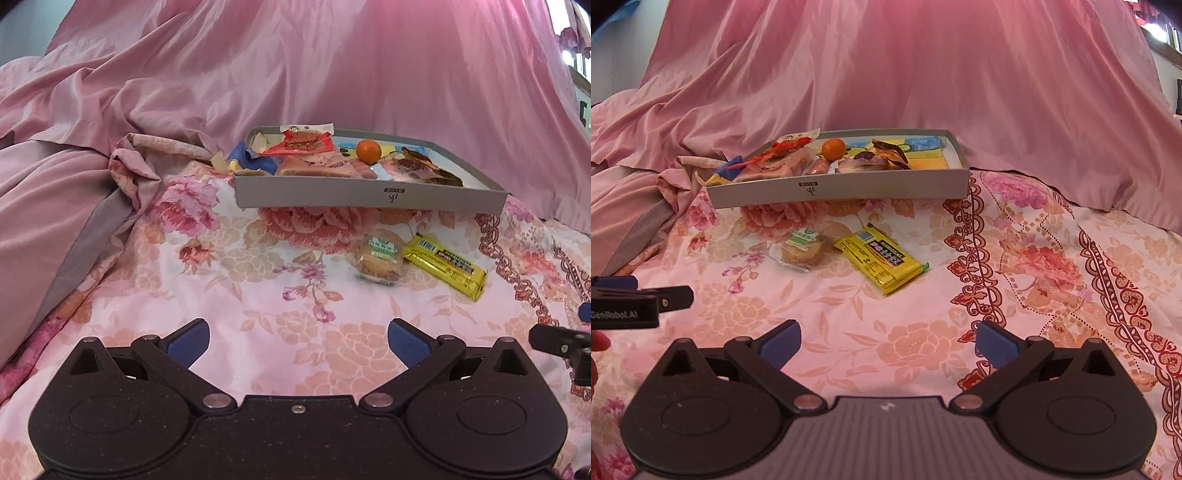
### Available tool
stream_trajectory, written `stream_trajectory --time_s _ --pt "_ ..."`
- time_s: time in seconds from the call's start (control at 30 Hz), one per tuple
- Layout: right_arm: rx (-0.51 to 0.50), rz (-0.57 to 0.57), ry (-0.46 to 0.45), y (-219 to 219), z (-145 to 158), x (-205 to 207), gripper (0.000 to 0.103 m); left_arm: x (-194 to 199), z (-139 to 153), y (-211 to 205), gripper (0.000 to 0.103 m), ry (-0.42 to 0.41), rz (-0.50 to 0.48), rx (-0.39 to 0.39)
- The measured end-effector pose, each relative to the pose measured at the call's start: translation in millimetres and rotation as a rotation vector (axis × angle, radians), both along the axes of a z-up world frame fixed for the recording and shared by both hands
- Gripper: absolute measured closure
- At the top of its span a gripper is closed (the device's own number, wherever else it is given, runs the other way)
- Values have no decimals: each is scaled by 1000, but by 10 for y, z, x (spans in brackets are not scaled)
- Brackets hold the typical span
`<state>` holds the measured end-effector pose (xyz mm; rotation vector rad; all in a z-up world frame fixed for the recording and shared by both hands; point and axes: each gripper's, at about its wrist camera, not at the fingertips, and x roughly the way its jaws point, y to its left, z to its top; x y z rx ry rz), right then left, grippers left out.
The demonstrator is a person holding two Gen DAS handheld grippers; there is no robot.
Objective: Organize snacks
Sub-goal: 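Grasp the WUTANG cake pack with the left tool while the right tool grasps the yellow bar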
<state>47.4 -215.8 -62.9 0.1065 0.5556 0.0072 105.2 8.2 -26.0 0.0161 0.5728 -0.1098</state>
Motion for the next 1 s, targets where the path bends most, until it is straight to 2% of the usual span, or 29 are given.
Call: stream_trajectory --time_s 0.23,0.53,0.77,1.0 --pt "-27 17 0 -32 -22 168 0 294 -50 -44 1 16 -78 18" --pt "-76 106 -11 -158 -58 555 0 841 -55 -280 1 4 -199 53" --pt "-133 183 -12 -172 -144 946 0 1198 -153 -557 1 47 -260 75" --pt "-193 286 36 -94 -284 1346 0 1486 -219 -796 4 115 -294 116"
